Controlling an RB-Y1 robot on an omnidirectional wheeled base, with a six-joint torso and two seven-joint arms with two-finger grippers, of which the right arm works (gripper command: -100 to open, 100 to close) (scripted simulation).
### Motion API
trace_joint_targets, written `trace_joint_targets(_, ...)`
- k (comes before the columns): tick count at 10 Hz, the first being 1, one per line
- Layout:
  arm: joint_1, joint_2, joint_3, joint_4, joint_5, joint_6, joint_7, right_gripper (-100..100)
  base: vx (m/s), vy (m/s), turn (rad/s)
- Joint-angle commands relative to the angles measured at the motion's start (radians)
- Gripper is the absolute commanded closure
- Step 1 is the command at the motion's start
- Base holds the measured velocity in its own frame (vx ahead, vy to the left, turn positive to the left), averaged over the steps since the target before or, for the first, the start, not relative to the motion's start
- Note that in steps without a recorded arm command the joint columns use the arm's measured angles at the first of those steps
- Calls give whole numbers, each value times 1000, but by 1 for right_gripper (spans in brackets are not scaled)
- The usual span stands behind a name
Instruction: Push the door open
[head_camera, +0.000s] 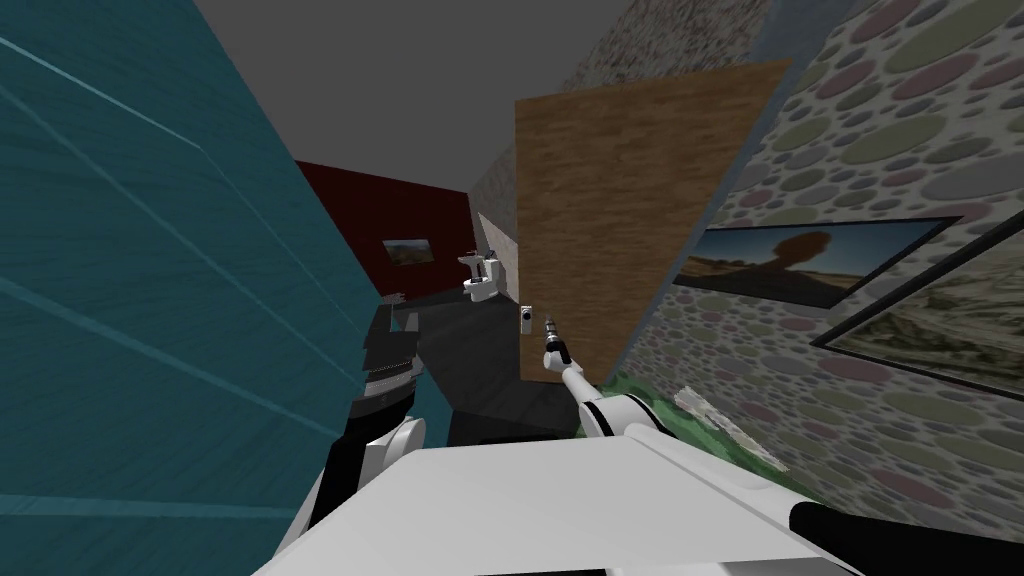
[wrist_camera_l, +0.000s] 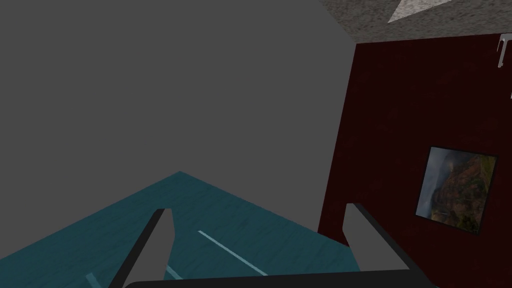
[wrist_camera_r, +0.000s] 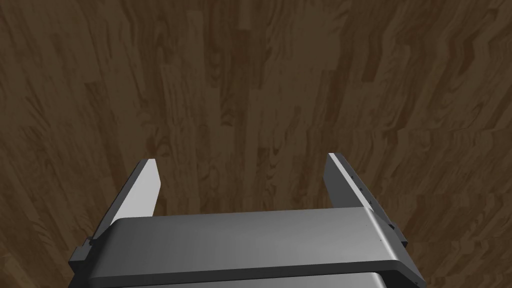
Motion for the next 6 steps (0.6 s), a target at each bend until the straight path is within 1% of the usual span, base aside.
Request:
trace_joint_targets(1, -2, 30, 11, -4, -30, -2, 26, -100, -232, 2, -18)
trace_joint_targets(2, -3, 41, 14, -2, -37, -3, 31, -100, -193, 54, -3)
trace_joint_targets(3, -3, 41, 14, 5, -37, -3, 31, -100, -105, 59, 0)
trace_joint_targets(4, -5, 62, 19, 0, -48, -5, 38, -100, -97, 123, 12)
trace_joint_targets(5, -5, 62, 19, 0, -48, -5, 38, -100, -79, 118, 1)
trace_joint_targets(6, -6, 75, 21, 1, -52, -6, 42, -100, -66, 150, 20)
